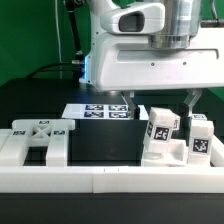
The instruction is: Assemble chair
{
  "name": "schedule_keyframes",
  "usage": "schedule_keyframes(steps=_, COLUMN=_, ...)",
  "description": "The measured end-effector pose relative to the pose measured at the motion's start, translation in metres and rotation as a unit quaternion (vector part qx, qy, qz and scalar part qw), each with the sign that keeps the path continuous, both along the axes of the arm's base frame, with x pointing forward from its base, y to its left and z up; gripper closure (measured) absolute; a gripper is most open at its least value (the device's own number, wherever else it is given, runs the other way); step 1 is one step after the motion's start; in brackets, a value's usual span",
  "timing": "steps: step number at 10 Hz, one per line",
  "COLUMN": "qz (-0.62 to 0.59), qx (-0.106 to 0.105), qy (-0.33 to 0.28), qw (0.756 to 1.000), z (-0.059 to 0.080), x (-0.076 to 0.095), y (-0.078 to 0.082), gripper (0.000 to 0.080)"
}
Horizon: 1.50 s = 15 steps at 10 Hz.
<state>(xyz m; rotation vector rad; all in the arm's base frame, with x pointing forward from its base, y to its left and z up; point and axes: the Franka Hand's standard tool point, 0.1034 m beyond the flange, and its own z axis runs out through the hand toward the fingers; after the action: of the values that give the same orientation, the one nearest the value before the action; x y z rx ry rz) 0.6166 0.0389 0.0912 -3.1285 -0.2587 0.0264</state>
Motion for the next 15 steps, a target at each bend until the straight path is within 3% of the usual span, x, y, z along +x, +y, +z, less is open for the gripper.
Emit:
schedule_keyframes(steps=5, qz=0.013, qx=-0.001, qy=-0.017, qw=1.0, z=0.002, x=0.008, y=-0.0037, gripper=0.0171)
schedule_keyframes(steps=6, qz=0.013, qx=-0.001, qy=-0.017, qw=1.0, z=0.0016, x=0.0077, y=-0.0041, gripper=0.0318)
schedule_keyframes(steps=7, qz=0.013, qx=-0.001, qy=-0.017, qw=1.0, z=0.0014, x=0.0077, y=-0.0041, gripper=0.0318)
schedule_keyframes(steps=8, qz=0.01, qx=-0.001, qy=-0.017, qw=1.0, z=0.0014, x=0.0077, y=-0.0041, gripper=0.0496)
schedule_keyframes(steps=11, qz=-0.001, qx=-0.001, qy=-0.017, qw=1.0, z=0.0012, x=0.0077, y=-0.004, gripper=0.0511)
schedule_keyframes(steps=15, qz=-0.16, qx=0.0, qy=-0.016, qw=0.987, z=0.0006, x=0.0071, y=-0.002, gripper=0.0511)
